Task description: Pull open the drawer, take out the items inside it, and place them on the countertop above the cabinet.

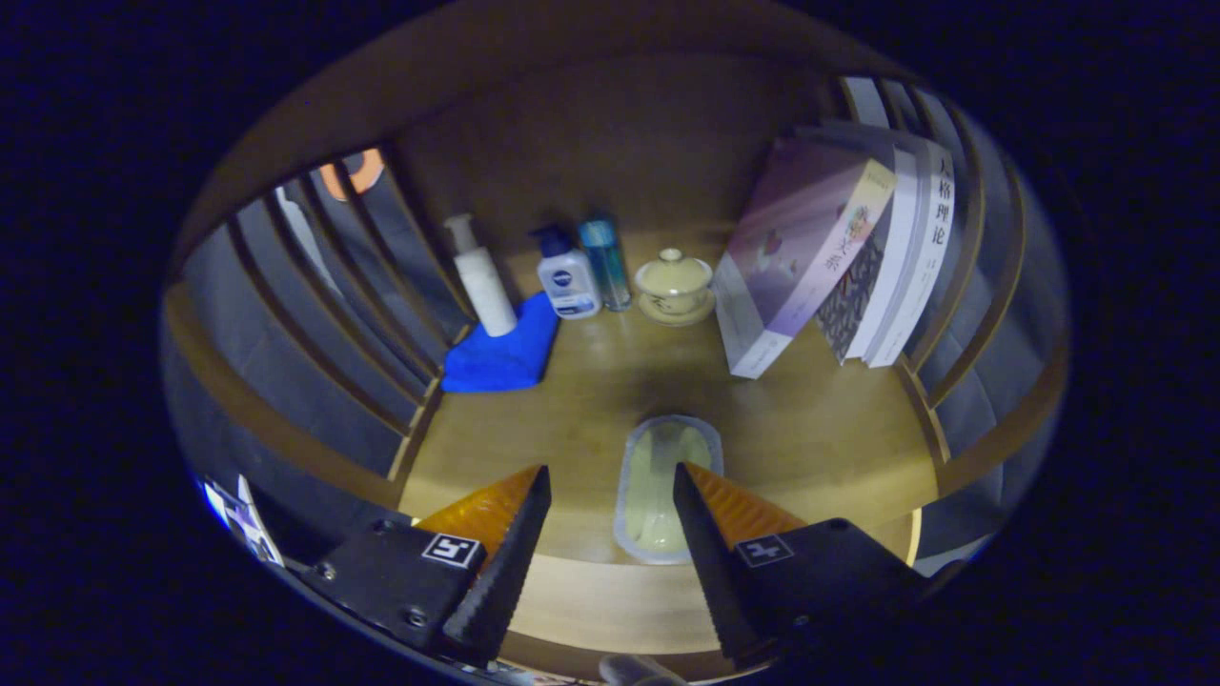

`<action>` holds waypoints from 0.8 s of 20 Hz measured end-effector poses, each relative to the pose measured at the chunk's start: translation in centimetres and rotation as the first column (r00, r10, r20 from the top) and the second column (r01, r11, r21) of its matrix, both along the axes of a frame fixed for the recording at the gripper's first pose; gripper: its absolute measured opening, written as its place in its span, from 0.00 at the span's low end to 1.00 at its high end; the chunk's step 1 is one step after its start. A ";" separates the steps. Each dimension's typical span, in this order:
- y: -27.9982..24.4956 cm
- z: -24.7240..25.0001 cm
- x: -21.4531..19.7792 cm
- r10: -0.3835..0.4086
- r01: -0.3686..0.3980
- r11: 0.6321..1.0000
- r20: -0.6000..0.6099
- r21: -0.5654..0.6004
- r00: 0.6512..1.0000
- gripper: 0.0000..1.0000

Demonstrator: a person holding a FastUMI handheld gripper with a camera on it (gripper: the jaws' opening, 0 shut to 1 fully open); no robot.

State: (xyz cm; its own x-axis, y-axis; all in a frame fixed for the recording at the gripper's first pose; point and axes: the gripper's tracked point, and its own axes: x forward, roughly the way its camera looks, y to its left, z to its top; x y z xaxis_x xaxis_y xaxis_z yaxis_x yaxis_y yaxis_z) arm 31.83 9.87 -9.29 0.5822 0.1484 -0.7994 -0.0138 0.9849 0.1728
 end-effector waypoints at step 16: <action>1.4 8.3 -12.1 0.031 0.001 0.999 0.612 -0.052 0.790 0.97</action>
State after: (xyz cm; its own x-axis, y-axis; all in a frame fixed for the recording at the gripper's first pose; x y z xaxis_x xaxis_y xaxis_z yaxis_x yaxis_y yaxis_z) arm 19.76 11.28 -0.95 0.9502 0.1326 -0.2820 -0.1153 0.9903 0.0770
